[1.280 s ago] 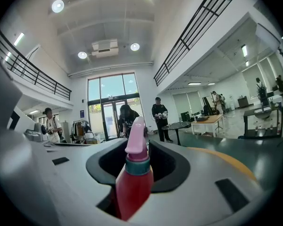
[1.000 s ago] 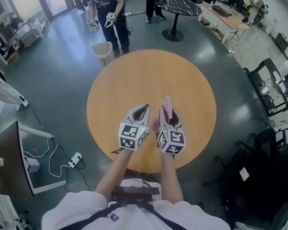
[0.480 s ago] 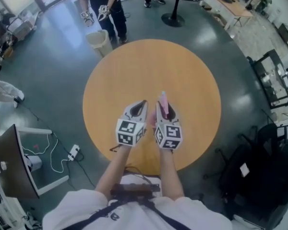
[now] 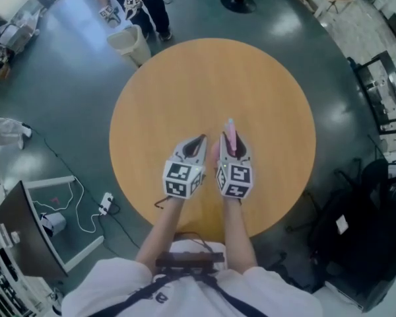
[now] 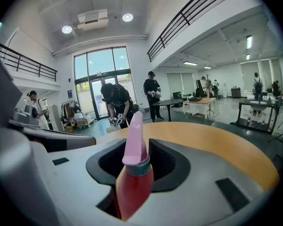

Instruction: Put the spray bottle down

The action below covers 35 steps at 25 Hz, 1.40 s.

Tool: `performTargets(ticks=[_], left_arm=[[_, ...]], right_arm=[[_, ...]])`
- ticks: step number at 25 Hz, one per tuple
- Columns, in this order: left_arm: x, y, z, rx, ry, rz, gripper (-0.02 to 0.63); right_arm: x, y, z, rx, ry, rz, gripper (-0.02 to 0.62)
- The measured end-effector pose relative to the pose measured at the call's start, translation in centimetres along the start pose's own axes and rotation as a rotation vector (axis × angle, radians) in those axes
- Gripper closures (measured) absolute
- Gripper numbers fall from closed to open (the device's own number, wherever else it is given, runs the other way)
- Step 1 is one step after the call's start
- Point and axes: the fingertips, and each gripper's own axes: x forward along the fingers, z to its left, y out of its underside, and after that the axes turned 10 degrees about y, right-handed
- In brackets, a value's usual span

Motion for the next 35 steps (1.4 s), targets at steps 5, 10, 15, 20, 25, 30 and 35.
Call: performTargets(ticks=[5,10,15,20,25,30,35], left_arm=[[2.4,2.1,0.0,-0.02,0.03,0.055,0.595],[3.9,2.7,1.5,-0.01,0.018,0.064,0.595],[3.9,3.1,2.3,-0.033,0.003,0.064,0.595],[3.6,3.4,3.0,-0.054,-0.012,0.069,0.595],[3.4,4.3,3.2,-0.056,-0.021,0.079,0.595],[2.5,3.7,3.3,-0.045,-0.024,0.063,0.595],[0.2,2.0,2.5,-0.019,-0.039,0.033,0.595]], right_arm=[[2.9,0.7,-0.3,-0.061,-0.005,-0.002,0.436],[5.5,0.5,-0.4,-0.087,-0.004,-0.034,0.436],[5.4,-0.5,0.0,-0.11,-0.013,-0.076,0.436],[4.6,-0.2,0.7,-0.16,-0.013,-0.097,0.434],[4.1,1.1,-0.1,-0.182,0.01,-0.081,0.434],[4.2,3.0,-0.1,-0.185,0.001,0.017,0.43],[2.3,4.6,-0.5,-0.1,-0.017,0.06,0.365]])
